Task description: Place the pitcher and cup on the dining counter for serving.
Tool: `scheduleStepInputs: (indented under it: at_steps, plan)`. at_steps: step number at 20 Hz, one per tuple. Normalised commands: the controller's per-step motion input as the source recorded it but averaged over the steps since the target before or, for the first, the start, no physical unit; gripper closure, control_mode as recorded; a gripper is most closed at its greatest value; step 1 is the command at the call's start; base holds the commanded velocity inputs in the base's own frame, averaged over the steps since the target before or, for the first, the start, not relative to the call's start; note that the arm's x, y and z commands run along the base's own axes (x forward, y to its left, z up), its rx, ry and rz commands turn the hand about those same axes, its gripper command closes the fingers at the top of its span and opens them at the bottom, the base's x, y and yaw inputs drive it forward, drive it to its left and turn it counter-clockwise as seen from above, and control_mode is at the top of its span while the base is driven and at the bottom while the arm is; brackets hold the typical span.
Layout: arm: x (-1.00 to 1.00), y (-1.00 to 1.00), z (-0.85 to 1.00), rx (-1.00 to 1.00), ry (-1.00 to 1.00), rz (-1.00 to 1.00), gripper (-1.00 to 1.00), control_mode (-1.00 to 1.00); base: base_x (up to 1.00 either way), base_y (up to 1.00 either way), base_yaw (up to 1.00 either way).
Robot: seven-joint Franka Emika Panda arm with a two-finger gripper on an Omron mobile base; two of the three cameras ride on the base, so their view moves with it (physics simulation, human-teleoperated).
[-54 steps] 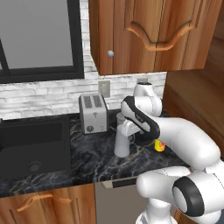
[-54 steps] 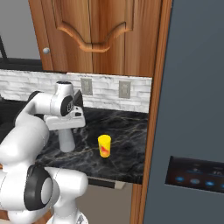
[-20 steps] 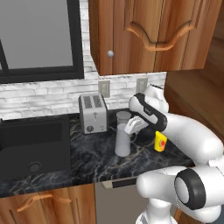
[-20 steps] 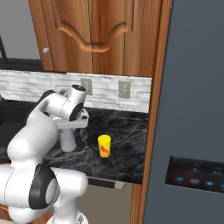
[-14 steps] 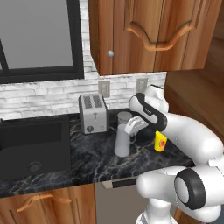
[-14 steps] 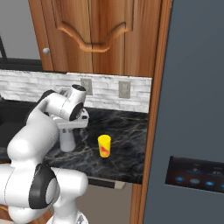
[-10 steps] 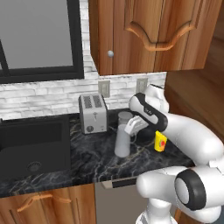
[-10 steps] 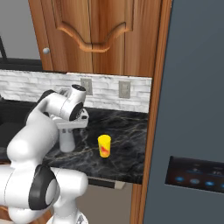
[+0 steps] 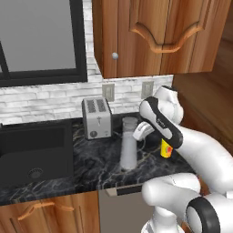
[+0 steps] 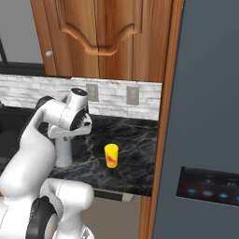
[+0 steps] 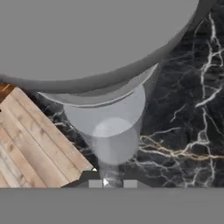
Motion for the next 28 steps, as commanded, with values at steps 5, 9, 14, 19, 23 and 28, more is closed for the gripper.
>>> scheduleStepInputs:
  at_steps: [5, 9, 14, 19, 23, 28]
  plan:
    - [-0.50, 0.00, 0.73, 0.00, -0.27, 0.00, 1.00, -1.00, 0.00, 0.00, 0.00]
    - [-0.45, 0.00, 0.91, 0.00, -0.25, 0.00, 1.00, -1.00, 0.00, 0.00, 0.00]
    - [-0.36, 0.00, 0.88, 0.03, -0.22, -0.05, 1.00, -1.00, 0.00, 0.00, 0.00]
    - [-0.31, -0.04, 0.40, 0.30, -0.13, -0.06, 1.00, -1.00, 0.00, 0.00, 0.00]
    - [-0.25, -0.08, 0.10, 0.37, -0.09, -0.02, 1.00, -1.00, 0.00, 0.00, 0.00]
    - [-0.13, -0.07, 0.04, 0.23, -0.05, -0.02, 1.00, -1.00, 0.00, 0.00, 0.00]
